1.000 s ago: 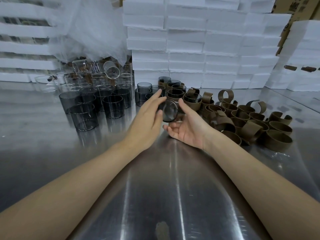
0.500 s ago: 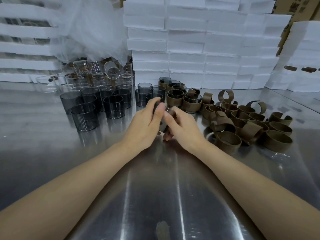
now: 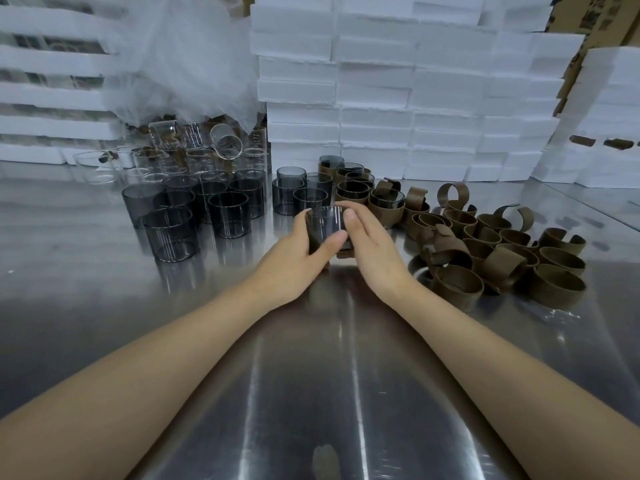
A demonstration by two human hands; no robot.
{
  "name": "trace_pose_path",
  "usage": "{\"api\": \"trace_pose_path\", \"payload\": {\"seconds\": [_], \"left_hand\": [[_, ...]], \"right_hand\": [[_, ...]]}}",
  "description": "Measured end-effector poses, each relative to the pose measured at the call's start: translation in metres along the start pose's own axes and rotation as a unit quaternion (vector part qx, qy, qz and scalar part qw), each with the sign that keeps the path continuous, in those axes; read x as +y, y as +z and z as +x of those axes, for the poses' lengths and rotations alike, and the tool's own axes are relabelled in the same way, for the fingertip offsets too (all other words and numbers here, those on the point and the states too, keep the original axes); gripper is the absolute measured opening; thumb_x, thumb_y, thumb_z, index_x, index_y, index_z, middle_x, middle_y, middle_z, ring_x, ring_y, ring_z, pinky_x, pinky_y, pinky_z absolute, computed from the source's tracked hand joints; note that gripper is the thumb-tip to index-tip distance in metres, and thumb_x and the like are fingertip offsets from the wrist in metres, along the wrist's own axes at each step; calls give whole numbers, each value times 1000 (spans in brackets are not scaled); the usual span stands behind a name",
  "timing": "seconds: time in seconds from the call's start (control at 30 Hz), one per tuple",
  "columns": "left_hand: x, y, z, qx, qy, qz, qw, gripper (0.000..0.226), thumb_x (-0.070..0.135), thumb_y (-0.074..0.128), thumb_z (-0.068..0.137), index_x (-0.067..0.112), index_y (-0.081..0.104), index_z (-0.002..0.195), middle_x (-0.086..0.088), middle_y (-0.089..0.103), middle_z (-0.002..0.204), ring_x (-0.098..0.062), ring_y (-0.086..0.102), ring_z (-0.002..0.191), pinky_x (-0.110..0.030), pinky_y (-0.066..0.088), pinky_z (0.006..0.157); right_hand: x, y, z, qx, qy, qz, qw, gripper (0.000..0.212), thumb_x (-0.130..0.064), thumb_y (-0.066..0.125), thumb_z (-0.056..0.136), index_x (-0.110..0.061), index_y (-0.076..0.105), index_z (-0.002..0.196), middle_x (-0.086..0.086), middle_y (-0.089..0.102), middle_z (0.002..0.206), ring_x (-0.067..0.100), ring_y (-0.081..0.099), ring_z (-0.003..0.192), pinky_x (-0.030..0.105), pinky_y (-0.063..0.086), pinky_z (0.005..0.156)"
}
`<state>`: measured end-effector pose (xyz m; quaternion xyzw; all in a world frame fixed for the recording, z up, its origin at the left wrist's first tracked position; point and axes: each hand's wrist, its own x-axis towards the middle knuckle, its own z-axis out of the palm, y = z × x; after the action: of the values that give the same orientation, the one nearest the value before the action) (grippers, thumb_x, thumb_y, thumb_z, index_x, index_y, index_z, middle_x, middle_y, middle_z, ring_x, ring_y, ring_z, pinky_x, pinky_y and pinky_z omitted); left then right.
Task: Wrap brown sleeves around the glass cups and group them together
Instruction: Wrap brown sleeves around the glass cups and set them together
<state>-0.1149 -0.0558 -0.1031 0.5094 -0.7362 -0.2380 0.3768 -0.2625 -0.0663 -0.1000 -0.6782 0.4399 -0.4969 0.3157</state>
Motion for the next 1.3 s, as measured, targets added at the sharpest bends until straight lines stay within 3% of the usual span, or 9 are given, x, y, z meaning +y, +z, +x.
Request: {"api": "trace_pose_path", "payload": {"seconds": [0.17,0.3,0.4,0.53,0.7,0.83,1.0,1.17,1.3], "left_hand": [[-4,2,1,-41,19,43,998,104,74,38,79,20,-4,156,4,65,115,-12,62,102,-35,48,94],[3,8,-4,-121,103,-100,982,63,47,50,95,36,18,148,13,67,87,2,60,69,-18,48,65],[3,13,-5,-135,108,-116,978,73,44,50,91,52,-1,142,14,62,65,0,53,54,-19,47,57],[0,15,-3,-111,101,-140,979,76,54,57,83,41,18,148,9,62,93,-9,57,62,-30,52,65],[-5,15,1,-41,62,-97,992,71,42,67,88,42,27,146,24,65,99,14,61,87,-4,42,75],[-4,13,3,42,-3,-118,992,78,42,59,93,15,11,148,7,64,82,2,59,53,-14,46,49],[1,12,6,98,-43,-181,978,33,46,39,100,16,30,111,-7,66,74,-17,64,54,-33,55,58],[-1,4,3,82,-31,-146,985,60,61,24,92,13,60,101,-5,71,81,-16,68,72,-27,51,68],[5,4,0,126,84,82,985,51,37,35,104,11,36,149,-4,51,131,-15,44,122,-26,35,101]], "right_hand": [[-6,6,-1,-5,121,164,979,45,-48,28,103,-17,56,119,11,66,115,26,63,109,51,45,102],[-11,-3,-1,26,208,299,931,64,-61,26,98,-14,69,101,15,71,95,34,64,82,37,44,68],[-12,-7,1,24,238,340,909,71,-63,23,97,-9,64,117,27,60,124,42,55,105,49,37,88],[-14,-4,1,39,240,327,913,69,-62,25,98,-9,69,109,22,68,113,38,66,94,48,48,78],[-13,2,2,56,228,290,928,62,-54,30,101,-18,76,80,9,76,85,22,74,79,31,59,66],[-13,9,3,4,201,245,948,45,-38,26,106,-17,65,105,7,72,100,21,69,92,32,55,78],[-10,2,4,-51,162,268,948,43,-1,32,97,-15,55,130,7,68,103,22,67,91,33,57,83],[-5,4,1,-79,108,245,960,73,12,53,87,-24,34,147,18,62,120,30,63,108,45,53,93],[0,1,-1,-8,71,158,985,60,7,71,80,-19,46,128,14,61,111,17,65,95,29,58,73]]}}
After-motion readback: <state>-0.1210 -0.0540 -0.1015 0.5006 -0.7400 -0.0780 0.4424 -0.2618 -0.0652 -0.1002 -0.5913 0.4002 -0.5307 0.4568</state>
